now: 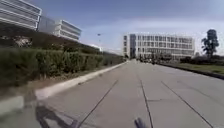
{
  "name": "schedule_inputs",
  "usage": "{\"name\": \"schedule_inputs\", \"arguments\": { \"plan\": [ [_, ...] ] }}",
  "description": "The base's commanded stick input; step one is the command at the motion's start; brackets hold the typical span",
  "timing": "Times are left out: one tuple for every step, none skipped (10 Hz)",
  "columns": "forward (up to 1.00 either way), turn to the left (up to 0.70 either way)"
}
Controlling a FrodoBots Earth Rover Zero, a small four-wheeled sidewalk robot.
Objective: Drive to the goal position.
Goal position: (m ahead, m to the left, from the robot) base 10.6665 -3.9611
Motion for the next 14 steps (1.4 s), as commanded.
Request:
{"name": "schedule_inputs", "arguments": {
  "plan": [
    [0.7, -0.35],
    [0.7, -0.17],
    [0.7, 0.0],
    [0.7, 0.0],
    [0.7, 0.0],
    [0.7, 0.0],
    [0.7, 0.0],
    [0.7, 0.0],
    [0.7, 0.0],
    [0.7, 0.0],
    [0.7, 0.0],
    [0.7, -0.06],
    [0.7, -0.23],
    [0.7, -0.35]
  ]
}}
